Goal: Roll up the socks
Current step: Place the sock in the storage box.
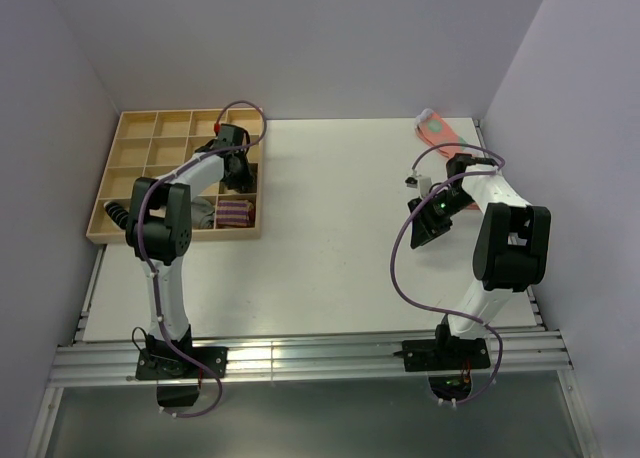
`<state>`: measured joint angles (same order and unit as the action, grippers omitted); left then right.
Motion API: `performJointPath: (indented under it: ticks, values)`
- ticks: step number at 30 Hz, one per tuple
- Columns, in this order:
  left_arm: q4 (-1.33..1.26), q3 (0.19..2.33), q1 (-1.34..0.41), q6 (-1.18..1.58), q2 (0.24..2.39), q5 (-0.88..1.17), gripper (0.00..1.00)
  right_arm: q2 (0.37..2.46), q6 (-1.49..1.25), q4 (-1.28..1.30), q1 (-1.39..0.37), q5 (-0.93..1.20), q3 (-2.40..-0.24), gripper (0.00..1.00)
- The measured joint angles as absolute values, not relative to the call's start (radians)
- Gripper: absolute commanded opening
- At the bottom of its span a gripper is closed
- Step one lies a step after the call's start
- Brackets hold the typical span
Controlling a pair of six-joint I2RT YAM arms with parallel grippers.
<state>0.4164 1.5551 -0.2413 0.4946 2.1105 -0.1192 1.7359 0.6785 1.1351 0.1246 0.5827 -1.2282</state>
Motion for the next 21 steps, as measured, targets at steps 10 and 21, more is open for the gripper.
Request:
performJointPath:
  ticks: [10, 21]
  values:
    - [0.416, 1.555, -0.233, 0.496, 2.112, -0.101, 0.27, 1.736, 0.678, 1.135, 0.125, 0.582, -1.228, 0.47]
    - [0.411, 1.552, -0.232, 0.499, 2.112, -0.102, 0.51, 1.736, 0.678, 1.135, 0.125, 0.572, -1.228, 0.47]
